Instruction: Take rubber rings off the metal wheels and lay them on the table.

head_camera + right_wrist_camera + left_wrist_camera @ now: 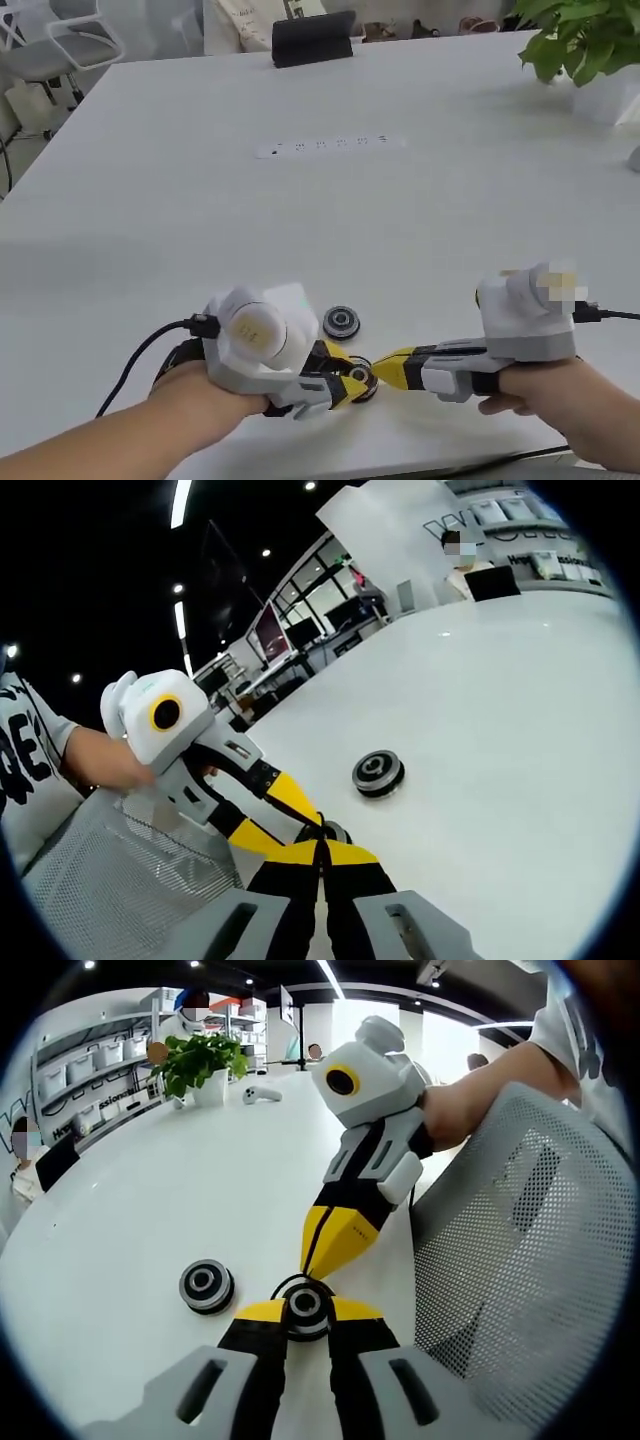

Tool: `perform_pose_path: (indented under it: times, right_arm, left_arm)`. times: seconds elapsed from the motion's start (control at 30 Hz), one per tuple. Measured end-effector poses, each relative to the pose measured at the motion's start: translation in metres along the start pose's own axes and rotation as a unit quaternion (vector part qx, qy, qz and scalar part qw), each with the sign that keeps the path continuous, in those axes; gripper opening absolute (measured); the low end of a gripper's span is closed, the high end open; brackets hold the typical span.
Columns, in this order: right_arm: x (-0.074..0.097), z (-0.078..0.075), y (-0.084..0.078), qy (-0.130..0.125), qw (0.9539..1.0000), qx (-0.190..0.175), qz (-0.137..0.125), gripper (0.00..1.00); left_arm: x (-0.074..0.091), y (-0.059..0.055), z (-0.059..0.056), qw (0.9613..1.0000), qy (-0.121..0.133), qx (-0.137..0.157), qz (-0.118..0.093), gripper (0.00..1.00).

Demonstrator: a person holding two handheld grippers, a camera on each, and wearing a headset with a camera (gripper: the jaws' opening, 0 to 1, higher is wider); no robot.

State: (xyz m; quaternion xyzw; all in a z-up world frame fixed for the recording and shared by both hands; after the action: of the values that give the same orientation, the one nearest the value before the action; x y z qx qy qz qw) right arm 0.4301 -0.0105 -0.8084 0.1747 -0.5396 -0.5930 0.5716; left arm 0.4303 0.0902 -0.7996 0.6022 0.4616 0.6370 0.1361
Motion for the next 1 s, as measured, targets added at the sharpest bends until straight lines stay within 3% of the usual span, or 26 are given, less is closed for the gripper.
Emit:
perform_pose_path:
  times: [0.57, 1.0]
  right_arm:
    - [0.003, -0.001, 0.004, 0.002, 0.9999, -0.003, -0.009, 0.0]
    - [0.007, 0.003, 0.016, 0.003, 0.9999, 0.005, -0.015, 0.0]
  left_arm:
    - [0.022, 0.008, -0.006, 0.9995, -0.019, 0.019, -0.019, 0.3]
    - [0.045, 0.008, -0.006, 0.999, -0.011, 0.032, -0.031, 0.4]
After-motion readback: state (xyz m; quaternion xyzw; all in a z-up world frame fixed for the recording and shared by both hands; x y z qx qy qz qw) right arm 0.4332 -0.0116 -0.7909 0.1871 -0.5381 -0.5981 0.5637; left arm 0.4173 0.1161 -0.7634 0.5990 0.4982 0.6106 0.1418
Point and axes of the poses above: the centre of the closed fingertips' face, and the gripper's own axes: x roughly backward along the fingers, z roughly to its left, y roughly out of its top, the point moved 6 cm from there along x, roughly backward along the fingers, and after that the axes turned 12 degrees about x, right-handed, at the moved point
